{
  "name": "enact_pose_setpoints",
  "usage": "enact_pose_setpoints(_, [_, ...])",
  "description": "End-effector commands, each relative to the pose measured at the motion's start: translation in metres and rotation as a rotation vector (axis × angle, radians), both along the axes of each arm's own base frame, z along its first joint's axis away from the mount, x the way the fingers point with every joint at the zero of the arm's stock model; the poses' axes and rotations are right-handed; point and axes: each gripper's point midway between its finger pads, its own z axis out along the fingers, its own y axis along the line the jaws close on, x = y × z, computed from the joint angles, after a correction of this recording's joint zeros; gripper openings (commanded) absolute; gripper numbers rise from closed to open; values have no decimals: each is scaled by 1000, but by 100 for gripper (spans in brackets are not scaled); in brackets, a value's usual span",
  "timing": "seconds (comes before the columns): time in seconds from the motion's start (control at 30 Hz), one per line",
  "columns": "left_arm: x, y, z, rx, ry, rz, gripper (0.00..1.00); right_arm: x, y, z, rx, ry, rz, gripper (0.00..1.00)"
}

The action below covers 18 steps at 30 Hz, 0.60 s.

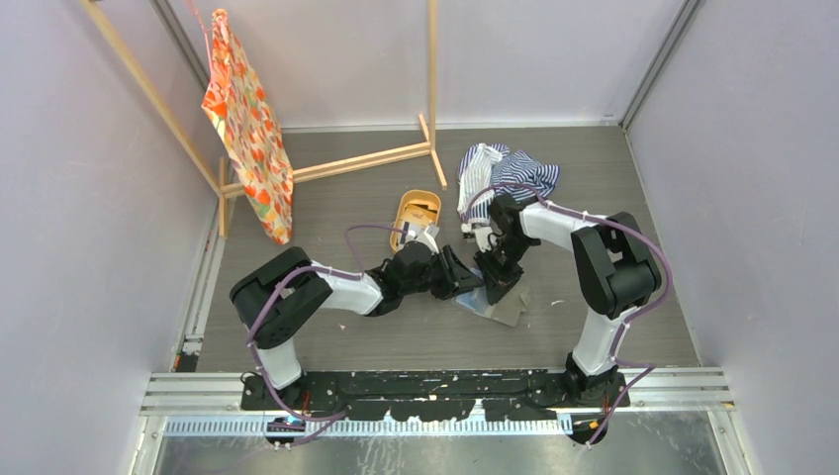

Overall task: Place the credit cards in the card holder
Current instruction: Open the card holder at the center of the board.

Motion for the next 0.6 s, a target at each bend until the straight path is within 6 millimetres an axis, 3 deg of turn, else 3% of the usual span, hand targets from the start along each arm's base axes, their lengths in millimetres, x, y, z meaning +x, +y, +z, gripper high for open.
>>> enact_pose_setpoints(0.0, [-10,-19,34,-122,-39,-75,40,29,16,21,115,-108,-35,19])
enact_pose_setpoints(0.23, [-21,-30,19,-102,-10,-132,36,35,12,24,120,-124,-55,19])
enact_pose_setpoints(0.4, [-26,-35,11,-51,-18,-154,36,39,9,26,129,-133,-74,30])
enact_pose_setpoints(0.57, [-24,-37,2,10,-24,-145,38,44,4,30,122,-156,-81,32])
